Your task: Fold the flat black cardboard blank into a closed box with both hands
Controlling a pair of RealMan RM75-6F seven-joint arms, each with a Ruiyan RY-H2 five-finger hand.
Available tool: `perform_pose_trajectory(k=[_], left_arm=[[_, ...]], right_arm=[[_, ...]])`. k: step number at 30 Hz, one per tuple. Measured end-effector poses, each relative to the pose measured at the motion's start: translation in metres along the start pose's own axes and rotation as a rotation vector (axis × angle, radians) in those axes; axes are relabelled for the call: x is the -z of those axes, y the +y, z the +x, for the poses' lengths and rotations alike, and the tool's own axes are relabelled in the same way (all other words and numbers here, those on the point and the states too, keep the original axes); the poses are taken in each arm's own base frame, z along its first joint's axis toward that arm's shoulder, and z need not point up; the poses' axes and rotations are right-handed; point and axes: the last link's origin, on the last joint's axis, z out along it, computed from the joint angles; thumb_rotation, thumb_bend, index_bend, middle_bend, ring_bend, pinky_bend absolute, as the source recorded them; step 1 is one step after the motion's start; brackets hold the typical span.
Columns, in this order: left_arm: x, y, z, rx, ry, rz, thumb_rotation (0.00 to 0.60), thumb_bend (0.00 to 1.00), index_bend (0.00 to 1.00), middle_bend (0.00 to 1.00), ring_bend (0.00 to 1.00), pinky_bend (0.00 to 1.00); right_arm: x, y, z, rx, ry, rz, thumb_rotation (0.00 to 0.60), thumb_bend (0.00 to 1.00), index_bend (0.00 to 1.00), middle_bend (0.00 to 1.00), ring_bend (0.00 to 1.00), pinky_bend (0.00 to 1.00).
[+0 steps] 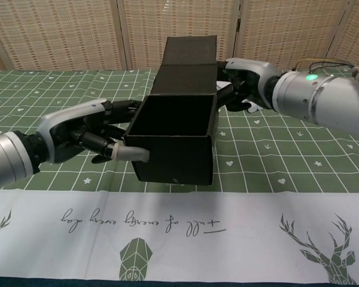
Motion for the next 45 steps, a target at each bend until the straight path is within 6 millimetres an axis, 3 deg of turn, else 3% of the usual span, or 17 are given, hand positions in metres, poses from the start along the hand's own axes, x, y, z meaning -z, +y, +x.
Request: perform_pose_trajectory(k=[7, 25, 32, 45], left_arm=[[-0.005, -0.003, -0.010, -0.037, -0.031, 0.011, 0.600, 0.08, 0.26, 0.29, 0.60, 0.87], [-0.036, -0.020, -0.002, -0.130, 0.018, 0.108, 0.600, 0.08, 0.26, 0.29, 0.60, 0.87], [-0.045, -0.028, 0.000, -0.146, 0.067, 0.168, 0.600, 0.08, 0.25, 0.29, 0.60, 0.87], [-0.061, -0.041, -0.001, -0.166, 0.216, 0.255, 0.600, 0.08, 0.24, 0.29, 0.61, 0.88]], right_arm=[[-0.008, -0.021, -0.003, -0.064, 0.026, 0.063, 0.600, 0.00, 0.00, 0.12, 0.64, 1.00], [0.003, -0.045, -0.009, -0.071, -0.056, 0.153, 0.600, 0.00, 0.00, 0.21, 0.64, 1.00], [0.005, -0.046, -0.008, 0.069, -0.087, 0.149, 0.600, 0.00, 0.00, 0.29, 0.66, 1.00], [0.001, -0.051, -0.012, 0.437, -0.114, 0.120, 0.600, 0.00, 0.00, 0.29, 0.67, 1.00]])
